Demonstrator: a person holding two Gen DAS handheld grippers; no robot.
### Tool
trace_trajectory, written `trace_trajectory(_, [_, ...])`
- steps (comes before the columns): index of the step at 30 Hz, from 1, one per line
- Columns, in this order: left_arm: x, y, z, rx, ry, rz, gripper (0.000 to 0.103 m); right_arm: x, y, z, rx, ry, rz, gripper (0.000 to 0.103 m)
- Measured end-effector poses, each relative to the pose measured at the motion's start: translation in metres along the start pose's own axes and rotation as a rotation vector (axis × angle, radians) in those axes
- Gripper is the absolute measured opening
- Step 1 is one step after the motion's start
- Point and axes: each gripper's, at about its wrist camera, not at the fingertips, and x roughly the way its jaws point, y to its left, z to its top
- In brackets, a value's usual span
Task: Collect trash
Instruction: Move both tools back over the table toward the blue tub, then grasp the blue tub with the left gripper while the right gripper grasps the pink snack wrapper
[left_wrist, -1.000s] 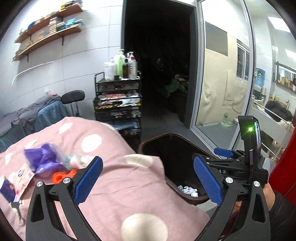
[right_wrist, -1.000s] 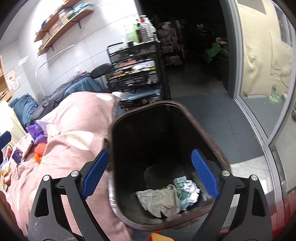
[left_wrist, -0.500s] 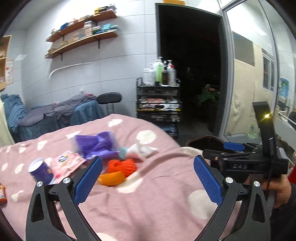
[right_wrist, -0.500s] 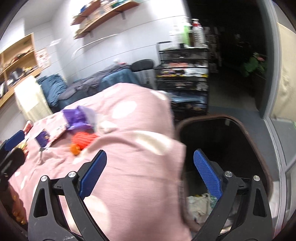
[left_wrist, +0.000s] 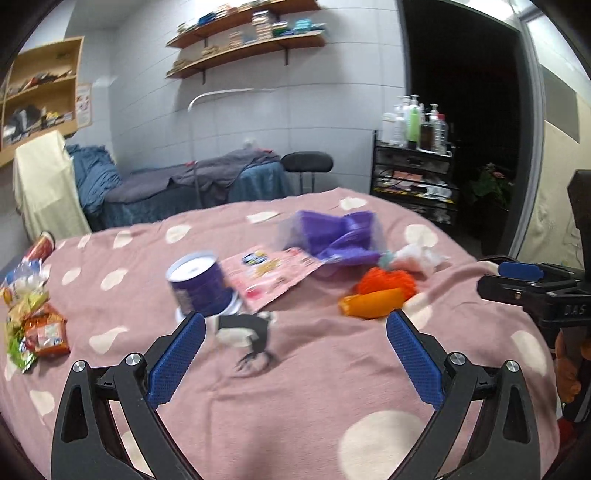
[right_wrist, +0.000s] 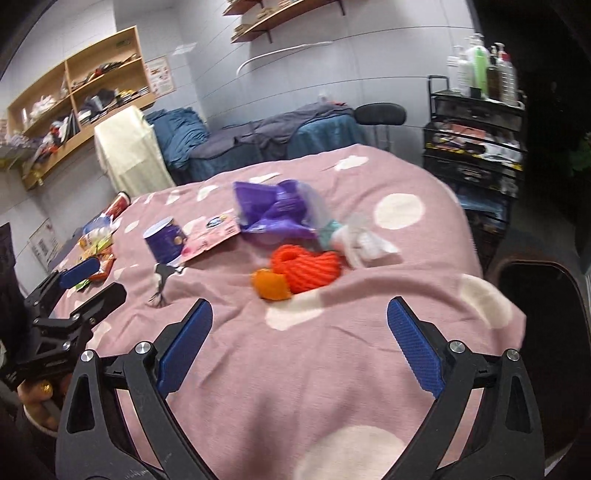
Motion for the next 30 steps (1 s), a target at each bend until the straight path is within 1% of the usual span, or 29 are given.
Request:
trace_trajectory(5, [0.017,0.041,-0.008,-0.093,0.095,0.025,0.097,0.019,0.023,0.003,-0.043,0.045,0.034,0.094])
trace_trajectory(9, [0.030,0.068,-0.008,-0.157,0.124,0.031,0.097,0.034,0.031,0.006,-0.049,0.079,0.056,0.094])
trace_trajectory(11, [0.040,0.076,-0.003,-0.172,0.136,0.039,0.097,0.038,0.033,0.007,-0.052,0.090,0.056,0.094])
trace_trajectory(17, [0.079,0.094,0.019,-0.178,0.169,0.090,0.097,0.045,0.034,0.006,-0.048,0.104,0.055,0.094])
trace_trajectory(20, [0.102,0.096,0.029,-0.167,0.186,0.101,0.097,0.046,0.031,0.006,-0.037,0.104,0.057,0.094])
trace_trajectory(23, [0.124,0.095,0.032,-0.149,0.225,0.114,0.097,0.047,0.028,0.006,-0.030,0.107,0.056,0.094])
trace_trajectory(28, [0.139,0.097,0.035,-0.158,0.226,0.125,0.097,0.049,0.026,0.006,-0.028,0.116,0.062,0.094])
trace_trajectory(29, [0.140,0.098,0.035,-0.168,0.224,0.120,0.092,0.050,0.026,0.006,-0.027,0.120,0.067,0.094])
trace_trajectory(30, [0.140,0.100,0.034,-0.183,0.228,0.105,0.082,0.051,0.025,0.006,-0.025,0.123,0.072,0.094])
